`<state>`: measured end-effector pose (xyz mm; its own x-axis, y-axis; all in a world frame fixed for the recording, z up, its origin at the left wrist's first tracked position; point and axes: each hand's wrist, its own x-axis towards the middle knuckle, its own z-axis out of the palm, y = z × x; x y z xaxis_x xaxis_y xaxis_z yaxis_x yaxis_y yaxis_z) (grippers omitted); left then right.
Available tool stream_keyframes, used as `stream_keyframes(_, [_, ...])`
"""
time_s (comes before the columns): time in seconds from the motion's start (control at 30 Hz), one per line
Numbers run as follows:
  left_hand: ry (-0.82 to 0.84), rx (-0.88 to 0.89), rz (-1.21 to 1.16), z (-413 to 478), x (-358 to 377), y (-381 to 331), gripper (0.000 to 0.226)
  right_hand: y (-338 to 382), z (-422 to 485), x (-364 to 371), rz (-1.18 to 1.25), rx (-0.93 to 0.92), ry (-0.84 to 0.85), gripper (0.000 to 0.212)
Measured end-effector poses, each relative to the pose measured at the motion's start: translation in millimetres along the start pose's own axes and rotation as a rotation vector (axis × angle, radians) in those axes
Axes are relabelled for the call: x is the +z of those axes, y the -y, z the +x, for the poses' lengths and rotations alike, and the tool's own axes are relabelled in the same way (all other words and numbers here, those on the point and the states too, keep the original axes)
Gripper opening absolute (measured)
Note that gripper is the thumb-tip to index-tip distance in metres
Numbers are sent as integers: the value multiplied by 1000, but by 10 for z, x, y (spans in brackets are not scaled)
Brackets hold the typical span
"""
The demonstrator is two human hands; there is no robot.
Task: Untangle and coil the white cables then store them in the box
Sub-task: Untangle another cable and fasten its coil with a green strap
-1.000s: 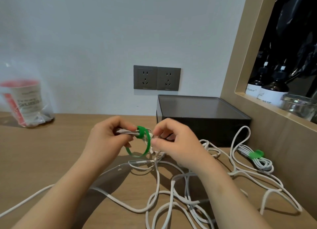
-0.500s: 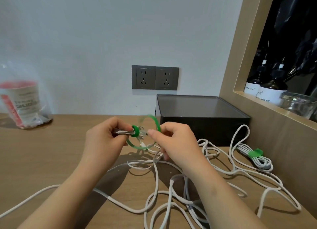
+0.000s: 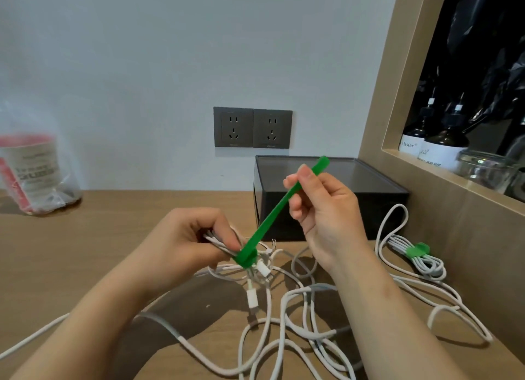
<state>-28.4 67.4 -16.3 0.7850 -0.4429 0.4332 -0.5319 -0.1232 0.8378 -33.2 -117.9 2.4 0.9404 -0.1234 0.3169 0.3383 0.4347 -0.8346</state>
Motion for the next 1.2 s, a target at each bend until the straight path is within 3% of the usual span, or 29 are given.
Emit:
stream_keyframes(0.17, [44,-23,-382,1,0,51,12,-173,42,-20,-191,145,-140,19])
stream_keyframes(0.3, [-23,-52,-660,16,29,103,29,-319,41,-2,-236,361,-118,13])
stream_keyframes(0.4, [-204,-85,-810,25,45,49,31,-348,27,30,-168,451,-98,5])
stream_keyframes(0.57, [-555,-236,-991,111,62,-6,27,-320,-2,38,-105,489,-75,24])
stream_keyframes(0.7, [-699,-276,-1134,139,12,17,21,-295,-17,48,-12,511,8,2])
stream_keyframes(0.73, [-714,-276,-1163,139,2,27,20,-290,-28,55,0,520,44,6])
stream_keyframes(1.0, [-797,-270,-1202,164,-31,96,19,-288,-89,86,55,398,218,19])
stream_keyframes(1.2, [-846,-314,-1110,165,-40,201,13,-315,-123,97,-539,153,179,11])
